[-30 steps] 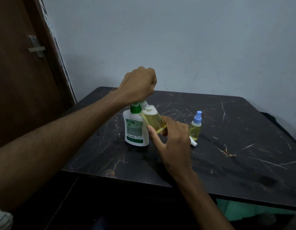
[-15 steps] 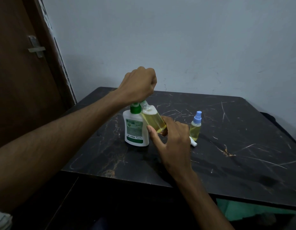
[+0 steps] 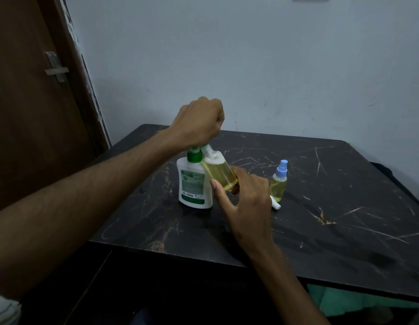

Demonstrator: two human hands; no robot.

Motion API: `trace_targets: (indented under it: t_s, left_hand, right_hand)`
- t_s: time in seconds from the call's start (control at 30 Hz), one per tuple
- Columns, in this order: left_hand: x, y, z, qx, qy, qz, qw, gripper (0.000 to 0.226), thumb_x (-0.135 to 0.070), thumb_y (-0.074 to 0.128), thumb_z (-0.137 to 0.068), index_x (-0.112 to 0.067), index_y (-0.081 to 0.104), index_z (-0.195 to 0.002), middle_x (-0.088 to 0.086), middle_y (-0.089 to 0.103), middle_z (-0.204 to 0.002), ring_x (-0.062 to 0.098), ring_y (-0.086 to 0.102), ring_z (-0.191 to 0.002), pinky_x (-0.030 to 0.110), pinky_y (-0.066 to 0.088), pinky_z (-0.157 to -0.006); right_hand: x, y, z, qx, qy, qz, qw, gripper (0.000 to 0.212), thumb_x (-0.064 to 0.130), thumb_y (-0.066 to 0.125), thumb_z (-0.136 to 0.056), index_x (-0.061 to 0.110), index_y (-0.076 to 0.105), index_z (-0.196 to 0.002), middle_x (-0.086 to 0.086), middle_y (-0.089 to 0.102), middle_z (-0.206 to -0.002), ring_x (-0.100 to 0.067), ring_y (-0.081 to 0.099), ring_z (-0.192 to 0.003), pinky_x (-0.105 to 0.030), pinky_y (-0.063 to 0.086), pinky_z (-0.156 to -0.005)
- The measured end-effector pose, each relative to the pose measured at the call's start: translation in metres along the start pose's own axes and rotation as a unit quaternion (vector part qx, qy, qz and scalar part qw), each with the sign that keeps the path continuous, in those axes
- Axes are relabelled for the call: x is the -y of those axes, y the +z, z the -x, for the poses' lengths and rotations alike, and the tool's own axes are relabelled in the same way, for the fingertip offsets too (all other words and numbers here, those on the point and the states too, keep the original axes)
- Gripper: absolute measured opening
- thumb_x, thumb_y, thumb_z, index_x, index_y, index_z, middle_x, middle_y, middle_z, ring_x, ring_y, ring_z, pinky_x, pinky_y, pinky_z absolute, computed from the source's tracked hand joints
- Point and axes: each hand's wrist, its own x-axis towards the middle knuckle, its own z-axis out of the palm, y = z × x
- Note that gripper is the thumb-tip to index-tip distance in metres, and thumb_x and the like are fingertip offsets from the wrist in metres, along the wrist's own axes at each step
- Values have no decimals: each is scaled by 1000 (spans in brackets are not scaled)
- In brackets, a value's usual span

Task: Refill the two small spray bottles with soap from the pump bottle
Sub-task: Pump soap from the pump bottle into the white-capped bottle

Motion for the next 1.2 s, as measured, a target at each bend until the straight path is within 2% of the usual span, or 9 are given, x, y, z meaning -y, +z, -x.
trace_targets:
  t_s: [0.2, 0.47, 0.6, 0.87, 1.0, 1.1, 1.2]
  left_hand:
    - [0, 4, 0, -2, 1, 0, 1000, 34, 5, 48, -73, -24, 43, -56, -6, 45, -59, 15, 43, -56, 35, 38, -61]
    - [0, 0, -2, -4, 3, -3, 1000, 33, 5, 47, -71, -23, 43, -55, -4, 45, -58, 15, 40, -54, 34, 36, -59]
    - [0, 4, 2, -1, 13, -3, 1000, 37, 5, 51, -73, -26, 41, -56, -7, 44, -59, 12, 40, -55, 33, 36, -60]
    - [0, 0, -2, 1, 9, 0, 1000, 34, 2, 48, -74, -27, 41, -58, -6, 46, -65, 24, 49, -68, 36, 35, -65]
    - [2, 6, 1, 3, 2, 5, 1000, 36, 2, 49, -75, -28, 39, -57, -7, 43, -63, 19, 43, -60, 35, 35, -64]
    - [3, 4, 0, 6, -3, 12, 1000, 33, 2, 48, -72, -26, 42, -56, -5, 48, -64, 24, 50, -64, 35, 36, -63]
    - [1, 1, -3, 7, -5, 16, 1000, 30, 4, 47, -70, -23, 45, -55, -5, 49, -62, 20, 48, -60, 33, 35, -60]
  right_hand:
    - [-1, 1, 0, -5, -6, 2, 1000, 49, 56, 57, -98, 16, 67, -122, 1, 67, -93, -2, 39, -91, -28, 38, -81]
    - [-1, 2, 0, -5, -2, 3, 1000, 49, 57, 56, -98, 15, 67, -121, 2, 66, -92, -5, 42, -91, -26, 36, -79]
    - [-1, 2, 0, -1, -4, 1, 1000, 49, 57, 55, -98, 15, 68, -120, 2, 65, -89, -6, 44, -88, -29, 41, -80]
    - [0, 1, 0, -2, 1, 9, 1000, 47, 57, 56, -98, 17, 66, -121, 3, 63, -89, -8, 42, -90, -27, 36, -77]
    - [-1, 2, 1, 2, 5, 4, 1000, 49, 58, 55, -98, 17, 67, -122, 1, 65, -92, -7, 42, -92, -30, 42, -78]
    - [0, 2, 0, -2, 5, -2, 1000, 50, 57, 55, -98, 16, 67, -123, 1, 65, -92, -3, 37, -92, -30, 41, -78]
    - [0, 1, 0, -14, -5, -11, 1000, 48, 55, 56, -98, 14, 67, -121, 1, 64, -89, 2, 32, -90, -30, 41, -78]
